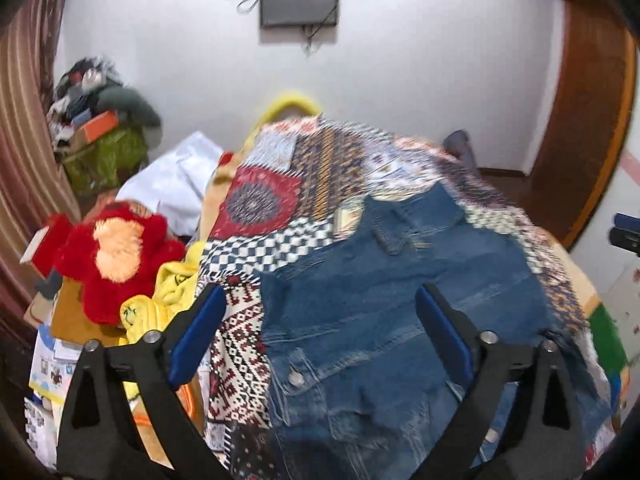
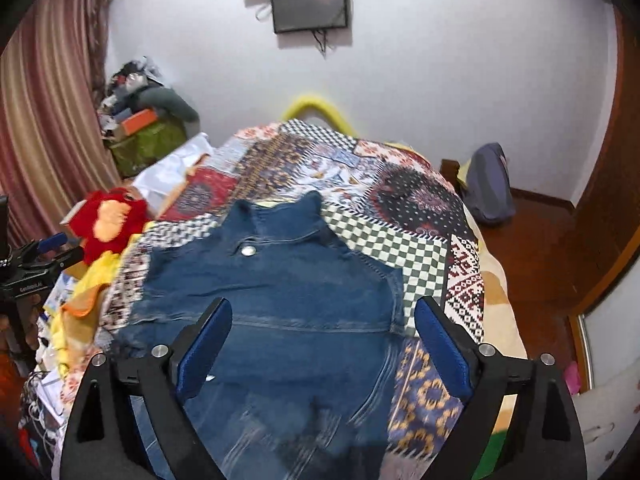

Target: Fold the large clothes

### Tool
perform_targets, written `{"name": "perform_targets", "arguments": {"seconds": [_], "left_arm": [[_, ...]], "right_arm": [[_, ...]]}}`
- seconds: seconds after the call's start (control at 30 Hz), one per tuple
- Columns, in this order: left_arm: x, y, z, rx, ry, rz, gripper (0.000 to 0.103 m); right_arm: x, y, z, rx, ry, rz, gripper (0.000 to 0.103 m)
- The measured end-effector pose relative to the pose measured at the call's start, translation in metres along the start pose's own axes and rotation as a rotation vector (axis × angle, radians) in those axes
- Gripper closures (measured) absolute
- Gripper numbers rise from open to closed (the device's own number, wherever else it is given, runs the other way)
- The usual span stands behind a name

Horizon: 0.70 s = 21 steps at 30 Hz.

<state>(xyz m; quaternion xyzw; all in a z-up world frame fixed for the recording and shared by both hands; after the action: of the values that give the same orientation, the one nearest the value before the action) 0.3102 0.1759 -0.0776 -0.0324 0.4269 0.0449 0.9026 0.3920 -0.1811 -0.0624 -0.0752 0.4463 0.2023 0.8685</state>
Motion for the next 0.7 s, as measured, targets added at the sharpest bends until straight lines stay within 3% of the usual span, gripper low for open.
{"name": "perform_targets", "arguments": {"seconds": [0.23,0.5,0.7], "left_arm": [[-0.046,-0.024,-0.046,0.033,-0.017,-0.045,0.001],[-0.045,-0.021,-0.111,0.001,0.092,-0.099,0.001],[-0.026,-0.009,-0.161,-0.045,0.209,-0.055,0.001]], "right_arm": [[-0.04,0.021,-0.051,0.001,-0.005,0.025,0.004],[-0.038,0.019,-0.117,0.05,0.105,-0.008,0.004],[-0.03,0.006,-0.165,0.115,0.181,-0.019,0.004]]}}
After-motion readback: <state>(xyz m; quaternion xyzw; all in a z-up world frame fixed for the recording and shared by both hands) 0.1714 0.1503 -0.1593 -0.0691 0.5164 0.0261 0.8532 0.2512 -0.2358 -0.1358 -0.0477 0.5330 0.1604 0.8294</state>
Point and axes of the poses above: each gripper's, at about its wrist camera, not at the fingertips, and x roughly the way its jaws point, y to its left, z to its top, the point moved 1 cm from there along x, roughly the way its jaws point, and after that the axes turned 11 degrees about y, right-handed, at the moved point
